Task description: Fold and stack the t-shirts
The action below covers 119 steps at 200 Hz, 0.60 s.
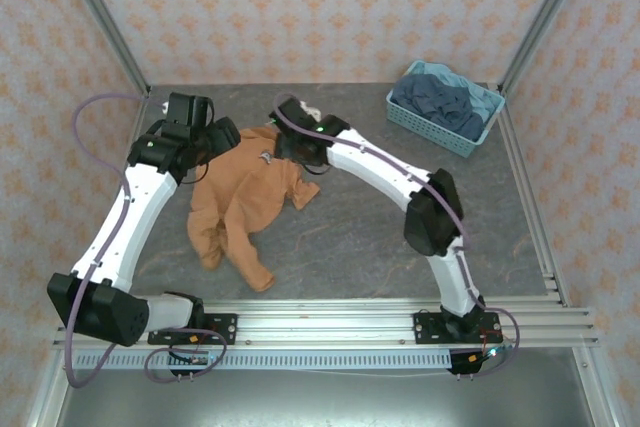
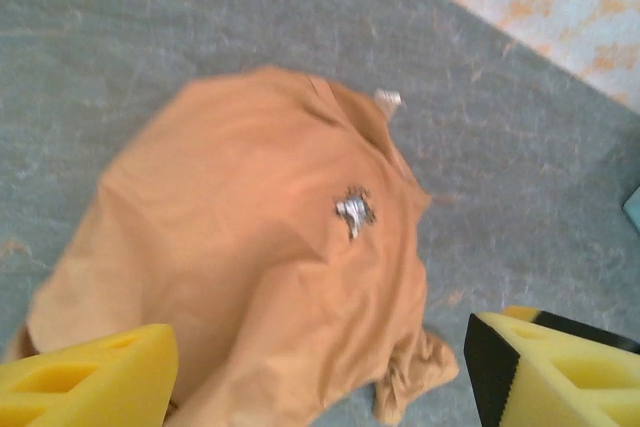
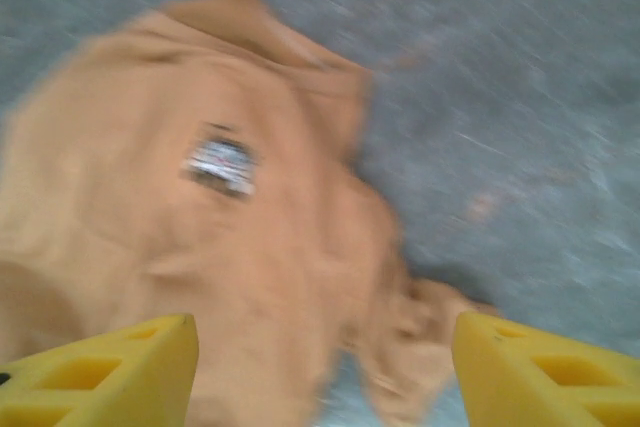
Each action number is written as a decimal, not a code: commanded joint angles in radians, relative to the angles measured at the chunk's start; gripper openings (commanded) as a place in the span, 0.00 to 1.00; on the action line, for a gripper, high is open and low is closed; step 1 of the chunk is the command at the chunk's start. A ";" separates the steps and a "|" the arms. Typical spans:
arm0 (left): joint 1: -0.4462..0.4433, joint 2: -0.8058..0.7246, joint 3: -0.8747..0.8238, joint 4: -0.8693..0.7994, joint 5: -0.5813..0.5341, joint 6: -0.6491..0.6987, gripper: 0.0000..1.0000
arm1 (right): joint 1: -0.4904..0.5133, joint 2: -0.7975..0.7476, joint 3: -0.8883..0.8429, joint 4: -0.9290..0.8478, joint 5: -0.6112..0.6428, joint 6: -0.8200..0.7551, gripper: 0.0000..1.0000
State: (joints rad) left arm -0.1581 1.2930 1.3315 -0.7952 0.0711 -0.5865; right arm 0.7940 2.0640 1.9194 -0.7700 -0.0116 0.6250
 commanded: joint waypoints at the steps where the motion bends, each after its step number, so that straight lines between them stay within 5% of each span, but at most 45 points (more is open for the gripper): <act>1: -0.054 0.041 -0.028 -0.041 0.085 0.013 0.76 | -0.127 -0.184 -0.181 0.108 -0.116 0.102 0.64; 60: -0.339 0.451 0.116 -0.152 -0.087 0.123 0.82 | -0.295 -0.363 -0.583 0.247 -0.268 0.227 0.62; 98: -0.377 0.762 0.307 -0.212 -0.243 0.100 0.89 | -0.317 -0.447 -0.657 0.246 -0.269 0.232 0.62; 119: -0.364 0.870 0.388 -0.205 -0.268 0.102 0.81 | -0.320 -0.491 -0.683 0.236 -0.269 0.230 0.62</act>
State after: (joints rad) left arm -0.5381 2.0953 1.6306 -0.9386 -0.0818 -0.4885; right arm 0.4839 1.6501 1.2633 -0.5507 -0.2722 0.8387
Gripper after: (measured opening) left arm 0.865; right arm 0.625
